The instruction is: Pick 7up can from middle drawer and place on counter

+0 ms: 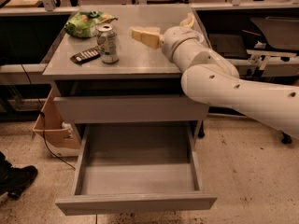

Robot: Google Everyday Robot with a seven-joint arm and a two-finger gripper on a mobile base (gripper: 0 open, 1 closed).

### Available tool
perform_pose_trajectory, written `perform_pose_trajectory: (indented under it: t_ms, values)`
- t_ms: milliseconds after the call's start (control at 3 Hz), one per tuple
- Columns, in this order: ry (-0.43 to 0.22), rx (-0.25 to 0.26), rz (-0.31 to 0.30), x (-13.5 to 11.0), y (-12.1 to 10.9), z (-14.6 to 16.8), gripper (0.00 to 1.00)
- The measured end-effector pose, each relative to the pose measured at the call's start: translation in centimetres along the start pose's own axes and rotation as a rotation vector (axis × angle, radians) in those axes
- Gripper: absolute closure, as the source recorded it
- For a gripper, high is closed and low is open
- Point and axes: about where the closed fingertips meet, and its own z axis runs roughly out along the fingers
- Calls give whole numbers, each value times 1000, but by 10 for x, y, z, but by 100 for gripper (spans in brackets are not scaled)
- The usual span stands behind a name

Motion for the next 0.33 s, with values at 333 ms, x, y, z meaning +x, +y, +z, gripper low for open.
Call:
perform_pose_trajectory:
  t_ms: [333]
  values:
    - [-10,-35,6,-5,8,-2,0]
